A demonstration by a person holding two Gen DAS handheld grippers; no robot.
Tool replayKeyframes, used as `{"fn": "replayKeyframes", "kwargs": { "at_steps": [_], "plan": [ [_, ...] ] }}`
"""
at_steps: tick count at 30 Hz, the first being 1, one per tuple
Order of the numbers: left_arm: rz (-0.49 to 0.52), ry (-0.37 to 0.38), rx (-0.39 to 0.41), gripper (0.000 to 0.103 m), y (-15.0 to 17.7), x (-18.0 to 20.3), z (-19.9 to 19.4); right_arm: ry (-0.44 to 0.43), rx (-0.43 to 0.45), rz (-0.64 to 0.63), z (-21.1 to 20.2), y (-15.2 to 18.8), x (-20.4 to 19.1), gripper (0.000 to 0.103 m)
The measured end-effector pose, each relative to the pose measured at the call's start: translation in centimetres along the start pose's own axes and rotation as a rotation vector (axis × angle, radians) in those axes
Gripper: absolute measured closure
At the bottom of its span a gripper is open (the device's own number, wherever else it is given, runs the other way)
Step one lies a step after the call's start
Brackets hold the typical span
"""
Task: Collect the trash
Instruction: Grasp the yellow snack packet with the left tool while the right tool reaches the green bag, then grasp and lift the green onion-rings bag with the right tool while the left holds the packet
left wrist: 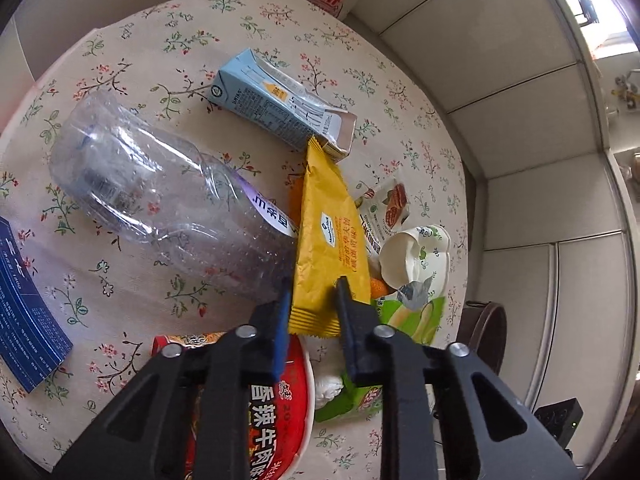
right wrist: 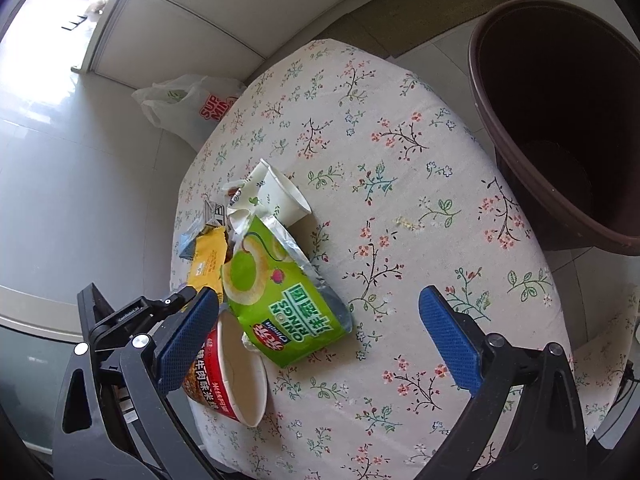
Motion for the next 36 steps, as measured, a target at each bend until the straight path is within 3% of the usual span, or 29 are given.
{"fn": "replayKeyframes", "kwargs": {
  "at_steps": [5, 10, 14, 17, 19, 21, 25, 27, 29, 36],
  "plan": [
    [0.073, 0.045, 0.066, 0.098, 1.2, 0.1, -2.6, 0.003, -0.075, -0.092, 2.1, 0.0, -0.8, 0.007],
    [0.142, 0.151, 0.127, 0.098, 3.9, 0.2, -6.6, -0.072, -0.155, -0.196, 4.9, -0.6, -1.6, 0.007],
    [0.196, 0.231, 0.180, 0.098, 5.5, -0.8, -9.8, -0.152, -0.165, -0.212, 6.6, -1.0, -1.4, 0.007],
    [0.188, 0.292, 0.166, 0.098, 5.5, -1.6, -10.1, -0.146, -0.175, -0.234, 8.1, -0.7, -1.3, 0.007],
    [0.207, 0.284, 0.183, 0.098, 5.6, -1.7, -10.3, -0.150, -0.178, -0.248, 8.8, -0.3, -1.3, 0.010],
    [0.215, 0.282, 0.186, 0.098, 5.4, -1.8, -10.2, -0.150, -0.178, -0.288, 9.3, 0.0, -1.8, 0.033],
    [0.202, 0.285, 0.182, 0.098, 5.5, -2.3, -10.3, -0.120, -0.203, -0.332, 10.0, 0.7, -2.4, 0.067],
    [0.193, 0.278, 0.179, 0.098, 5.5, -2.5, -10.1, -0.097, -0.201, -0.359, 9.9, 1.1, -2.8, 0.096],
    [0.189, 0.273, 0.178, 0.098, 5.7, -2.5, -10.1, -0.082, -0.194, -0.377, 9.7, 1.5, -3.2, 0.102],
    [0.174, 0.258, 0.173, 0.098, 5.8, -2.7, -9.6, -0.115, -0.156, -0.418, 7.9, 2.4, -4.6, 0.103]
  ]
}}
Point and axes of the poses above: each gripper's, at about its wrist camera, not at the fingertips, and z roughly the way its jaws point, x to its right, y to its underside, the point moved 1 cm from there along z, roughly the way its jaws point, and after that the axes turned 5 degrees about -z, right-handed, at the moved point
